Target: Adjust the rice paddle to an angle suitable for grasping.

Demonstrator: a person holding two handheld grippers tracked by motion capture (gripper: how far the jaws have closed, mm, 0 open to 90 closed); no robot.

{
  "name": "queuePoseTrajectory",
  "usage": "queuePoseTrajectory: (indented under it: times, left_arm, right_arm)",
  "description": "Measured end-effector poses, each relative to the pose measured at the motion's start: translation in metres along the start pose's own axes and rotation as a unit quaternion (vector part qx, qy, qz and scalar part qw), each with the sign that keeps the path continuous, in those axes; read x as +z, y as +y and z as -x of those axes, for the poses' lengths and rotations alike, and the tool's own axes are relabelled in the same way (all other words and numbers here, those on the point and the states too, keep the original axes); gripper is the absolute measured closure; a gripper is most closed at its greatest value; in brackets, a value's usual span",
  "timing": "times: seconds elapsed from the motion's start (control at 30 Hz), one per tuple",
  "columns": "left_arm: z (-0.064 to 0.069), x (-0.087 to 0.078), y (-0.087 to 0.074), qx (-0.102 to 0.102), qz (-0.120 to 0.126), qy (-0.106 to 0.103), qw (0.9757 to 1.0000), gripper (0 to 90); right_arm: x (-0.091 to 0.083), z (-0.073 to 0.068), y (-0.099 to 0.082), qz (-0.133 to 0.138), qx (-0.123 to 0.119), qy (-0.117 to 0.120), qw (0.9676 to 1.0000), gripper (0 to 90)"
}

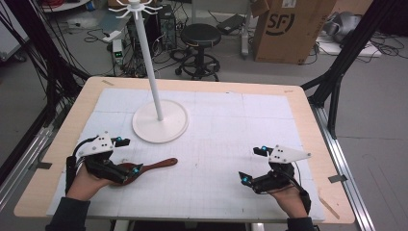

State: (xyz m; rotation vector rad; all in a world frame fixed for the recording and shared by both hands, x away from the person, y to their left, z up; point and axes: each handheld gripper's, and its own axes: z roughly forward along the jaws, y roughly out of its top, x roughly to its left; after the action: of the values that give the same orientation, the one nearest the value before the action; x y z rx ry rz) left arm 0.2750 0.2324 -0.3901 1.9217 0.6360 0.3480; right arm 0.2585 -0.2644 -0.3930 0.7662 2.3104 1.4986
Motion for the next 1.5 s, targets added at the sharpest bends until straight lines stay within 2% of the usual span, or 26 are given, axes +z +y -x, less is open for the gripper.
queuePoseTrajectory:
  times: [0.17, 0.2, 0.3, 0.47, 0.6, 0.67, 0.7, 0.77, 0.8, 0.97, 1.13, 1.17, 1.3, 1.33, 1.37, 1.43, 1.5]
  left_arm:
    - [-0.002, 0.001, 0.001, -0.007, -0.003, 0.004, 1.0000, 1.7]
    - [-0.002, 0.000, 0.001, -0.007, -0.003, 0.004, 1.0000, 1.7]
    - [-0.001, 0.001, 0.003, -0.009, -0.001, 0.003, 1.0000, 1.7]
    - [-0.001, 0.004, 0.004, -0.008, -0.016, 0.001, 0.9998, 1.7]
    - [-0.001, 0.003, 0.004, -0.012, -0.024, -0.009, 0.9996, 1.7]
    - [-0.002, 0.004, 0.005, -0.010, -0.031, -0.010, 0.9994, 1.7]
    - [-0.002, 0.004, 0.006, -0.005, -0.043, -0.010, 0.9990, 1.7]
    - [-0.002, 0.004, 0.007, -0.005, -0.046, -0.010, 0.9989, 1.7]
    - [-0.002, 0.004, 0.009, 0.004, -0.056, -0.011, 0.9983, 1.8]
    - [-0.003, 0.004, 0.012, 0.013, -0.072, -0.008, 0.9973, 4.9]
    - [-0.008, 0.004, 0.016, 0.030, -0.110, -0.008, 0.9934, 9.6]
    - [-0.008, 0.004, 0.016, 0.030, -0.110, -0.008, 0.9934, 11.1]
    - [-0.012, 0.002, 0.019, 0.039, -0.137, -0.013, 0.9897, 18.3]
    - [-0.014, 0.001, 0.021, 0.044, -0.151, -0.012, 0.9875, 20.1]
    - [-0.016, 0.001, 0.022, 0.046, -0.157, -0.013, 0.9865, 21.7]
    - [-0.016, 0.001, 0.023, 0.046, -0.162, -0.013, 0.9856, 24.3]
    - [-0.018, 0.002, 0.024, 0.050, -0.173, -0.015, 0.9835, 27.3]
  right_arm:
    - [0.000, -0.001, -0.001, -0.001, -0.005, 0.009, 0.9999, 0.4]
    - [0.000, -0.001, -0.001, -0.002, -0.012, 0.009, 0.9999, 0.4]
    - [-0.001, -0.003, -0.002, -0.006, -0.010, 0.011, 0.9999, 0.4]
    - [-0.002, -0.005, -0.002, -0.008, -0.009, 0.007, 0.9999, 0.4]
    - [-0.004, -0.004, -0.001, -0.005, -0.010, 0.008, 0.9999, 0.4]
    - [-0.004, -0.004, -0.002, -0.008, -0.009, 0.006, 0.9999, 0.4]
    - [-0.004, -0.003, -0.002, -0.008, -0.010, 0.006, 0.9999, 0.4]
    - [-0.004, -0.003, -0.003, -0.010, -0.009, 0.008, 0.9999, 0.4]
    - [-0.004, -0.003, -0.003, -0.010, -0.011, 0.008, 0.9999, 0.4]
    - [-0.007, -0.002, -0.004, -0.009, -0.009, 0.006, 0.9999, 0.4]
    - [-0.008, -0.002, -0.004, -0.010, -0.013, 0.006, 0.9998, 0.4]
    - [-0.008, -0.002, -0.004, -0.010, -0.013, 0.006, 0.9998, 0.4]
    - [-0.009, -0.002, -0.004, -0.011, -0.014, 0.006, 0.9998, 0.4]
    - [-0.009, -0.002, -0.005, -0.011, -0.014, 0.006, 0.9998, 0.4]
    - [-0.009, -0.002, -0.005, -0.012, -0.013, 0.006, 0.9998, 0.4]
    - [-0.008, -0.002, -0.004, -0.013, -0.012, 0.007, 0.9998, 0.4]
    - [-0.008, -0.002, -0.004, -0.013, -0.015, 0.007, 0.9998, 0.4]
